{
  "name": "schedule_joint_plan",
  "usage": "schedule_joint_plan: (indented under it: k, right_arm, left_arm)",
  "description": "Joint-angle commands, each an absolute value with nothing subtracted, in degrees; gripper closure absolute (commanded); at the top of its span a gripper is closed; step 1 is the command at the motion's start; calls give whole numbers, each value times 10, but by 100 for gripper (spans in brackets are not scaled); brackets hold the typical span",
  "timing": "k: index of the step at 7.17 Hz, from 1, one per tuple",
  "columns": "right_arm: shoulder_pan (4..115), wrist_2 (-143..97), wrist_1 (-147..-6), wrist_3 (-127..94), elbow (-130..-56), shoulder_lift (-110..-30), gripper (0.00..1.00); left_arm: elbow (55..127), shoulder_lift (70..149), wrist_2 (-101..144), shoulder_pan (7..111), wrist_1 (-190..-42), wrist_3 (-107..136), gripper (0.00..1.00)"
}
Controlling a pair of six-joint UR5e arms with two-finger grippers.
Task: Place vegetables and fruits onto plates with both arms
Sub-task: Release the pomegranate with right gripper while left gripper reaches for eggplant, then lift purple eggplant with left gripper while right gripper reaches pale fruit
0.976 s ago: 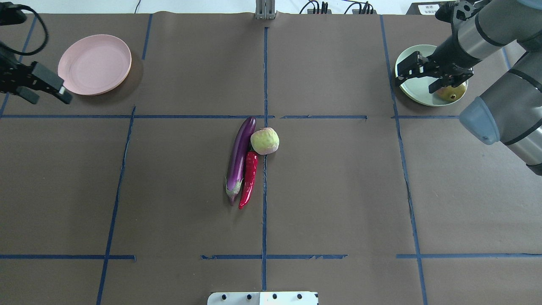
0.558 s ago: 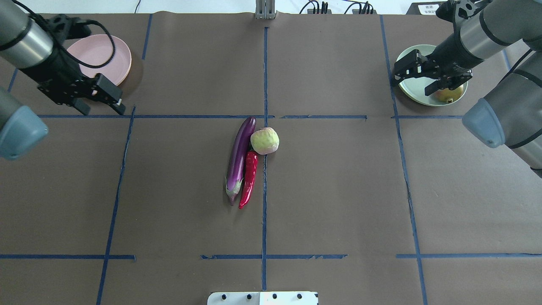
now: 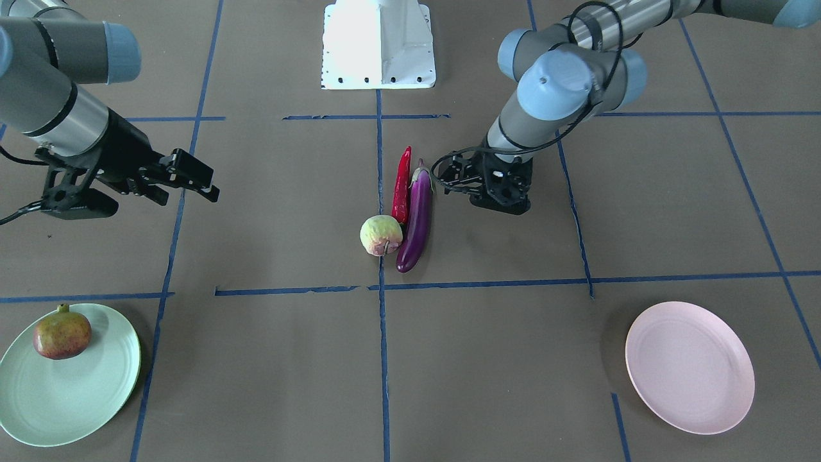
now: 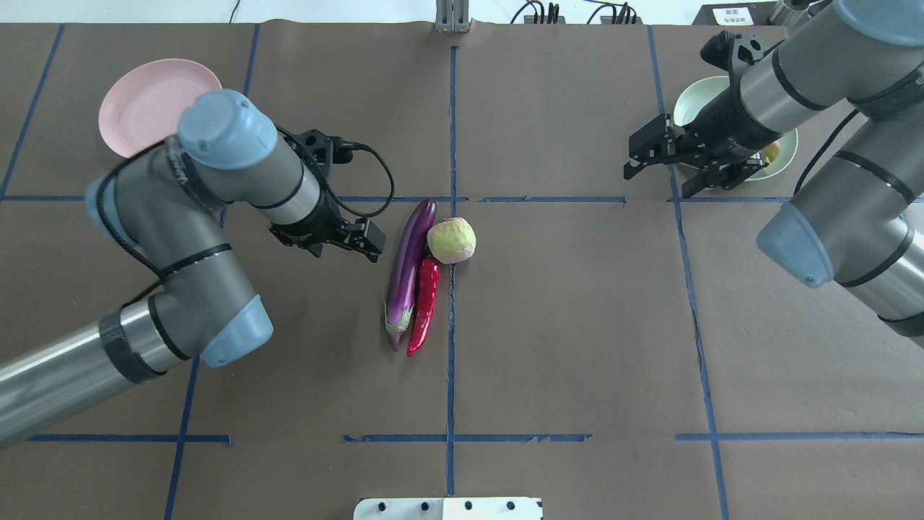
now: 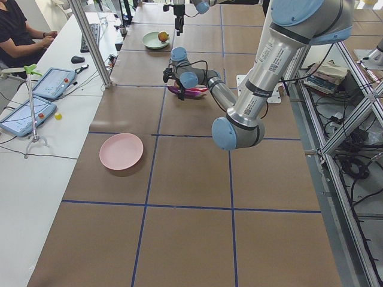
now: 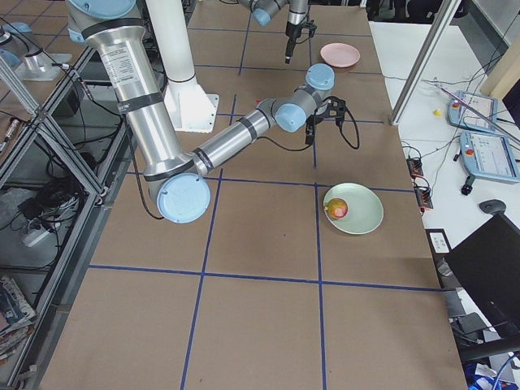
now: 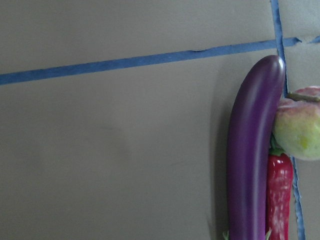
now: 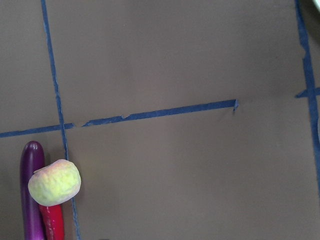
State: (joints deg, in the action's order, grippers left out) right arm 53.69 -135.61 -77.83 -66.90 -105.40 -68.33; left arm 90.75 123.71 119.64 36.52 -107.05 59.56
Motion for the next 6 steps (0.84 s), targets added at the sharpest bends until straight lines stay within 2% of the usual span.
schedule_joint_plan:
  k: [1,3,4,5,6]
  right_arm:
    - [498,-1330,-775,-713,-1060,-672,0]
    - [490,-1321,-774,-716,-1060,-671,0]
    - [489,-1318,-774,-717,-1060,-671,0]
    - [489,-1318,-774,-717,-1060,-671,0]
    - [489,-1318,-775,-717,-1060,-671,0]
  left_arm:
    - [857,1263,1155,333,-1135,650,0]
    - [828,1280,1151,320,-1136,651,1]
    - [827,1284,1150,320,-1136,655,12]
    - [827,1287,1150,320,-1136,678,58]
    - [827,1287,1145,320,-1133,678,99]
